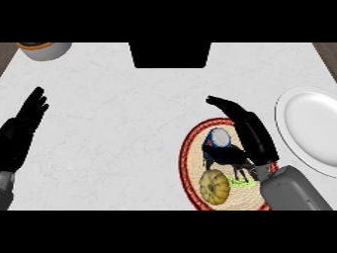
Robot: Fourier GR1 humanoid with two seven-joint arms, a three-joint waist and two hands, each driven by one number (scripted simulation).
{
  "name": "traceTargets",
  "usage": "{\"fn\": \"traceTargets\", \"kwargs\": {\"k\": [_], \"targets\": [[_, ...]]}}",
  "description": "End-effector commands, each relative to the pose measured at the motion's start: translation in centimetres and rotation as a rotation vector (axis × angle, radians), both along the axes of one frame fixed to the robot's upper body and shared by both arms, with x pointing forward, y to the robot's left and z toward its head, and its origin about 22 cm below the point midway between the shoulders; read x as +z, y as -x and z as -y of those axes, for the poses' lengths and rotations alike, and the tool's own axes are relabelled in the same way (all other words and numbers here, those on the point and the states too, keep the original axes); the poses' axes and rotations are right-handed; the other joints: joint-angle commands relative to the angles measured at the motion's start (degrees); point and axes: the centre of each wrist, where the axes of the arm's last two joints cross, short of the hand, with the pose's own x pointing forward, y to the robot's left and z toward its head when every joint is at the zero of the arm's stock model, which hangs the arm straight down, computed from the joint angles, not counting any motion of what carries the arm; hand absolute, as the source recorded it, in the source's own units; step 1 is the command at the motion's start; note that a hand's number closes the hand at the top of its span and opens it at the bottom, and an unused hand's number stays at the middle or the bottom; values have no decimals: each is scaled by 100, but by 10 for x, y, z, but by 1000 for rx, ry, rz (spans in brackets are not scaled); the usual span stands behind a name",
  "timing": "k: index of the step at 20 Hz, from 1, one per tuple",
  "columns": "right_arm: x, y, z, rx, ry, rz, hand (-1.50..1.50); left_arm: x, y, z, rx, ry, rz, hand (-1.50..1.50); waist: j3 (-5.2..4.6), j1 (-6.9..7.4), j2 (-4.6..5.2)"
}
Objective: Pick the squash from the placemat and place it in the plate
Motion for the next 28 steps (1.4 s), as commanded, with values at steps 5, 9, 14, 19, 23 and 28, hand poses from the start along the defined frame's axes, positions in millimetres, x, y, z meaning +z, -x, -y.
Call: {"fn": "traceTargets", "kwargs": {"k": [5, 9, 14, 19, 23, 28], "targets": [[-74, 84, -77, 35, 358, 145, -150, 0, -19, 37, -61, 1, 51, 0, 109, -145, 61], [-68, 96, -88, -40, 503, 299, -150, -16, -21, 50, -56, 1, 80, 0, 109, -144, 64], [-24, 137, -130, -143, 608, 330, -150, -15, -23, 57, -68, -19, 62, 0, 115, -114, 41], [-9, 150, -146, -265, 897, 103, -150, -4, -29, 55, -54, -14, 64, 0, 109, -102, 34], [21, 168, -155, -349, 974, -14, -150, 6, -30, 38, -99, 5, 76, 0, 119, 100, 83], [41, 157, -150, -378, 1044, -108, -150, -23, -31, 55, -100, 3, 71, 0, 124, 105, 121]]}}
